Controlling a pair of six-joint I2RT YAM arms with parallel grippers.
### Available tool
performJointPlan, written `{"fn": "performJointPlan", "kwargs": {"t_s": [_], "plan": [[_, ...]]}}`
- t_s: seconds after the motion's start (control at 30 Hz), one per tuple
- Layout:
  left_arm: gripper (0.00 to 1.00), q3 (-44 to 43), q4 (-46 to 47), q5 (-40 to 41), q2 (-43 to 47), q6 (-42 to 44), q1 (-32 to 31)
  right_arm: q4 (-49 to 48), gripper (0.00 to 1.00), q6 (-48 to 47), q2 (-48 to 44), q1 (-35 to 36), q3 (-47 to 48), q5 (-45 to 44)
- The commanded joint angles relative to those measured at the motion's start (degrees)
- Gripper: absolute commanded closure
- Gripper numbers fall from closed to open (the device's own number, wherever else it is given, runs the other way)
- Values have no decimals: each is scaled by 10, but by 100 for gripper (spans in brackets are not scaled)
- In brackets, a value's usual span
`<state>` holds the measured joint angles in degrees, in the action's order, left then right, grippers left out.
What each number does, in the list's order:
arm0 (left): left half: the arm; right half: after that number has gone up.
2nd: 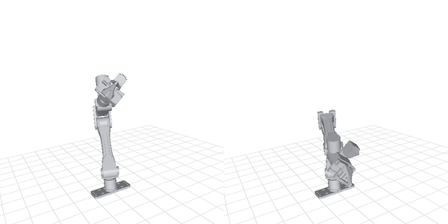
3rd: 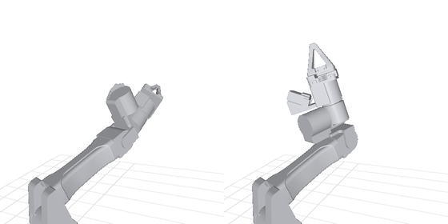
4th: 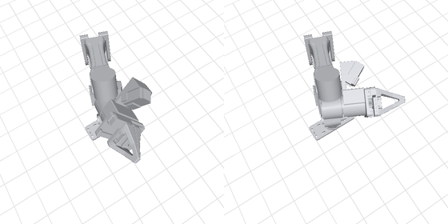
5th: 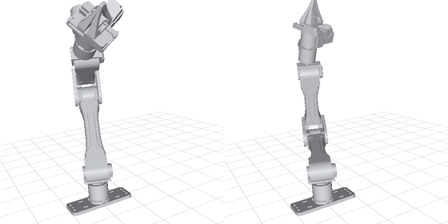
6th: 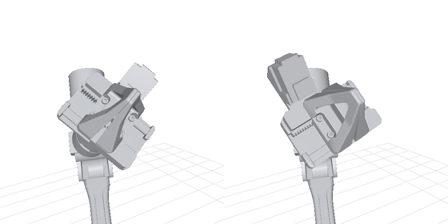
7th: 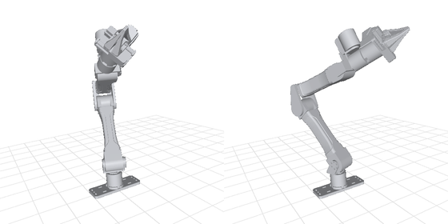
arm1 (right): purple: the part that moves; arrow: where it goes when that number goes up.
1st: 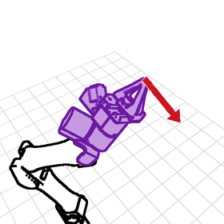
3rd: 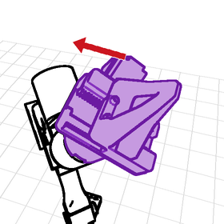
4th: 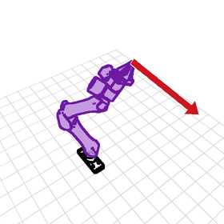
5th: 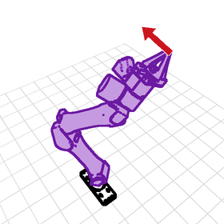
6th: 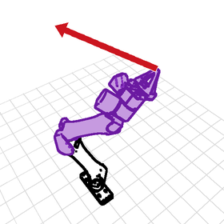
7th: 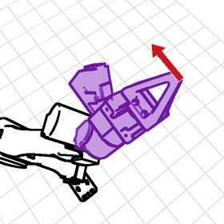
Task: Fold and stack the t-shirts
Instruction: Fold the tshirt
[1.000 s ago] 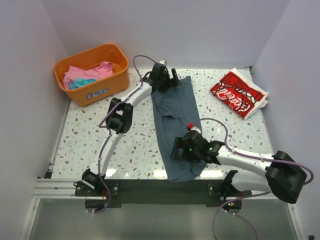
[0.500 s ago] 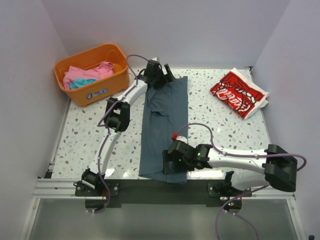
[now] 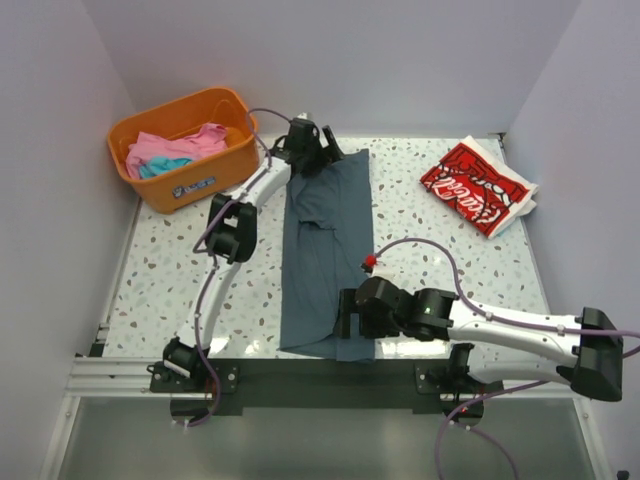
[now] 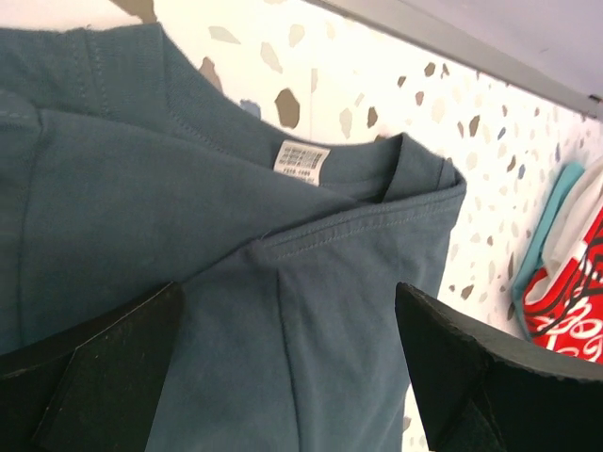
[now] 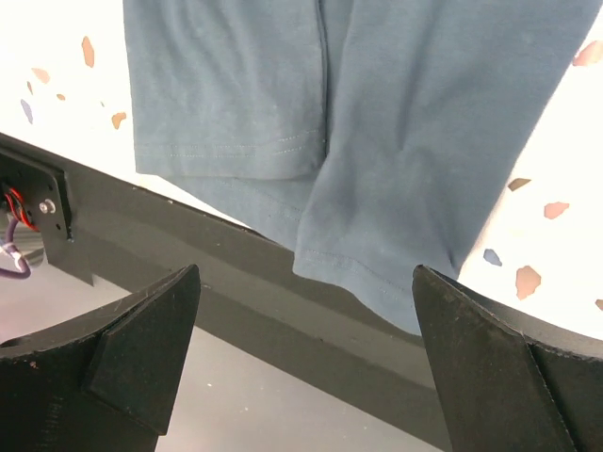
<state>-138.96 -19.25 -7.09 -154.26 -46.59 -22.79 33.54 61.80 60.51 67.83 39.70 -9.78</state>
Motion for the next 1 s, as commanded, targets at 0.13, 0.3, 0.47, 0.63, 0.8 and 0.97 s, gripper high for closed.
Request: {"fn": "performJointPlan", "kwargs": {"t_s": [0.13, 0.3, 0.47, 0.63, 0.8, 0.97], "plan": [[0, 73, -87, 20, 213, 119, -37, 29, 1, 34, -29, 1, -9, -47], [0, 166, -149, 63, 409, 168, -106, 19, 1, 50, -54, 0, -44, -24], [0, 607, -60, 98, 682, 124, -163, 44, 1, 54, -84, 0, -74, -21], [0, 937, -45, 143, 958, -20, -233, 30, 1, 61, -117, -1, -104, 12], [0, 1070, -109, 99, 1087, -124, -325, -1, 1, 61, -121, -1, -143, 36], [3, 1106, -185, 114, 1063, -191, -408, -28, 2, 58, -88, -1, -151, 57]]}}
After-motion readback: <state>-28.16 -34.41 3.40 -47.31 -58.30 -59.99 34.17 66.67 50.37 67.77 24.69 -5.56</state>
